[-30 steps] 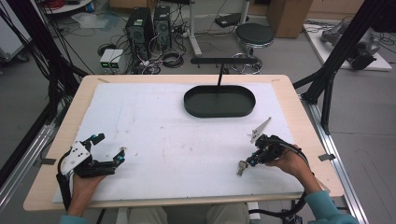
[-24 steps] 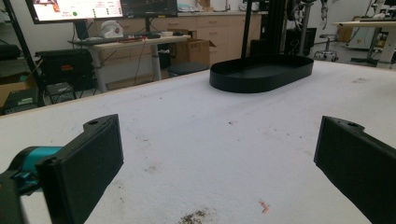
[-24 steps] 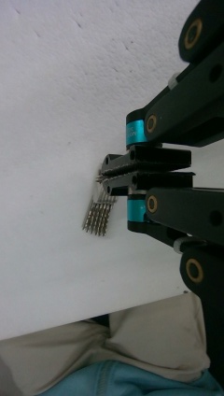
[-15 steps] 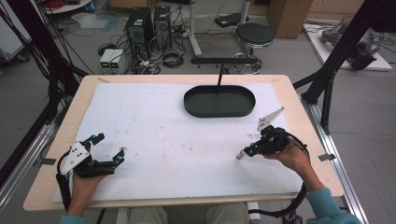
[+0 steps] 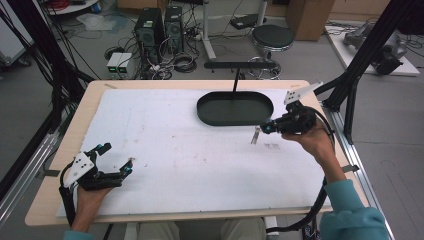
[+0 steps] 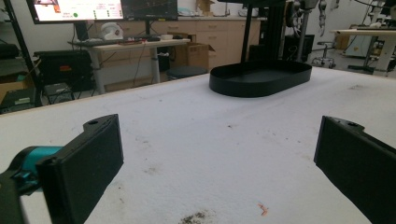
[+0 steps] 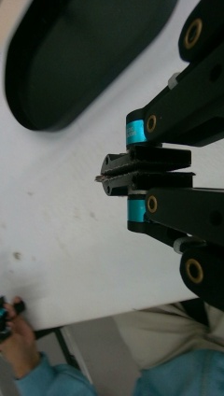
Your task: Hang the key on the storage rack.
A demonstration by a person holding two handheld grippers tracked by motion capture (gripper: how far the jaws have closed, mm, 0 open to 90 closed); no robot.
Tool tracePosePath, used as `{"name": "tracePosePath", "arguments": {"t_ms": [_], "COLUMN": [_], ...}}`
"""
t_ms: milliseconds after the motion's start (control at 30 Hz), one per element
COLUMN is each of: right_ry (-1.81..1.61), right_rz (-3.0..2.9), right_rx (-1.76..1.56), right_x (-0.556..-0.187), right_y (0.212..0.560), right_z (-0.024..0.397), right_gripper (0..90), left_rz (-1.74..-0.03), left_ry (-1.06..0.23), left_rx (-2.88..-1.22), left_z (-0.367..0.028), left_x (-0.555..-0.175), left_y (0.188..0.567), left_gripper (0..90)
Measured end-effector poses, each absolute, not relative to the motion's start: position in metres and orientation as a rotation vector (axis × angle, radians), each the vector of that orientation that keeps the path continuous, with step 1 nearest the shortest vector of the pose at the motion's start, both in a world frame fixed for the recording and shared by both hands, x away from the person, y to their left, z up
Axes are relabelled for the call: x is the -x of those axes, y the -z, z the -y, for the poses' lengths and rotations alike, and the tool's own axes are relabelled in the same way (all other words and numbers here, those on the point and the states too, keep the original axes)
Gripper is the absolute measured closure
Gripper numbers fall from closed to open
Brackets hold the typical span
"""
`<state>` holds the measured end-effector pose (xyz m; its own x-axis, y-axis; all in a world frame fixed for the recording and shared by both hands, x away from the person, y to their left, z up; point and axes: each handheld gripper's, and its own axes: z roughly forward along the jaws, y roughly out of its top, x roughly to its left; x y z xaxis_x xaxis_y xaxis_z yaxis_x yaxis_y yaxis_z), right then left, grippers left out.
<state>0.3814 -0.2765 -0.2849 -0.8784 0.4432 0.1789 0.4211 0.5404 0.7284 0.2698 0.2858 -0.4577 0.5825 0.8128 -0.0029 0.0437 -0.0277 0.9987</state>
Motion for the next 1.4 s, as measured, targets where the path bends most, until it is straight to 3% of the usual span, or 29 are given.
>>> {"name": "tracePosePath", "arguments": {"t_ms": [667, 1400], "right_ry": [-1.324, -1.263], "right_rz": [-2.514, -2.437], "right_rx": [-0.821, -0.959], "right_x": [-0.441, -0.501], "right_y": [0.218, 0.229], "right_z": [0.265, 0.252], "right_gripper": [89.1, 89.1], "left_rz": [-0.768, -0.761], "left_ry": [-0.723, -0.732], "left_rx": [-1.487, -1.501], "left_z": [-0.286, -0.285], "left_x": [-0.270, -0.270], "left_y": [0.458, 0.457], "left_gripper": [1.7, 1.7]}}
